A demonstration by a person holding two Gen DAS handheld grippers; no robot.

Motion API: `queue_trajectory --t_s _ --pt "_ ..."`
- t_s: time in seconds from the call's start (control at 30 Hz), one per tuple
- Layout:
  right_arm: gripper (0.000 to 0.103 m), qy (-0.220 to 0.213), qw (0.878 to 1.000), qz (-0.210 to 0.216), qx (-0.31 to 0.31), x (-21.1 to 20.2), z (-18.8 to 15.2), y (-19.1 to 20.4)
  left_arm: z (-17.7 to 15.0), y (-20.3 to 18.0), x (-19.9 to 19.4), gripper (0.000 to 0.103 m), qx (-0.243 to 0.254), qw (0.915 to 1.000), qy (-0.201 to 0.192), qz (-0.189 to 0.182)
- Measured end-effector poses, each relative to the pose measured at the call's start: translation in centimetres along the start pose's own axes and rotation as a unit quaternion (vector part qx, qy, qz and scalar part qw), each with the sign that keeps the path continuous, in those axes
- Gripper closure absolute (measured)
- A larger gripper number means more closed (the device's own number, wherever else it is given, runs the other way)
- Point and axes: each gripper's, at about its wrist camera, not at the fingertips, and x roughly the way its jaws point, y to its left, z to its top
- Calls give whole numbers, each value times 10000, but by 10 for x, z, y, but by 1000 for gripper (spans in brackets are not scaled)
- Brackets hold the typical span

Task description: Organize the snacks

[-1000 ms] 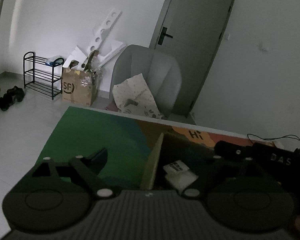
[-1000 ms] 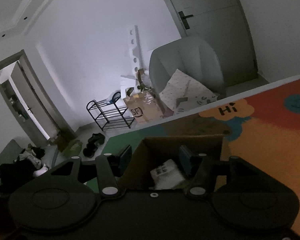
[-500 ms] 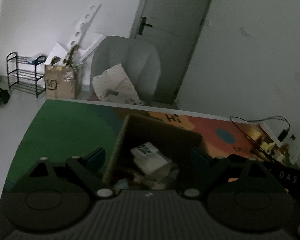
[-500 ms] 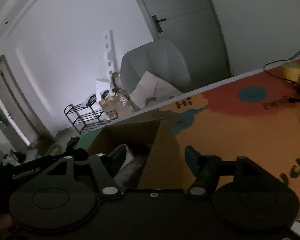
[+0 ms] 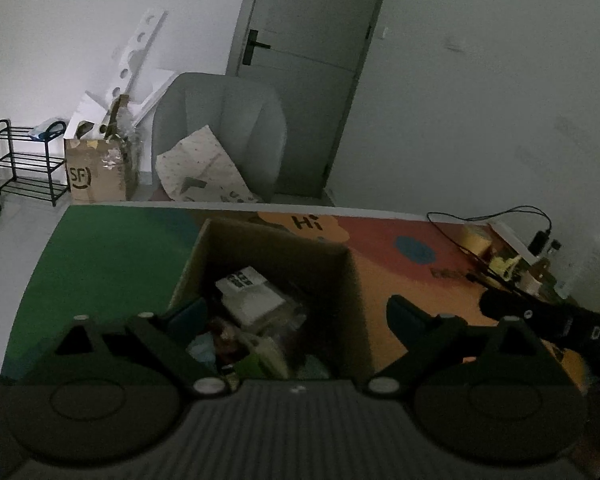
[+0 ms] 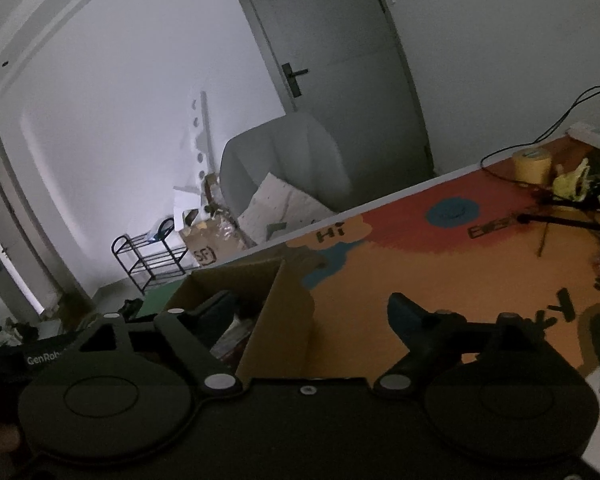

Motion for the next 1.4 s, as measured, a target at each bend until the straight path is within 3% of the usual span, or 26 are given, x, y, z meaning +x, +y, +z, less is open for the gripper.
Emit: queue_trajectory --t_s 0.23,0.93,1.4 --pt "0 -176 9998 -119 2 -27 -6 -3 -7 -12 -22 1 294 9995 -29 -146" --pt "0 -158 9985 -514 -127 -90 -21 -12 -22 -9 -79 0 616 9974 -53 -376" --pt "0 -56 9987 -374 -349 -143 -27 -4 -35 -21 -126 0 974 9944 -126 -393"
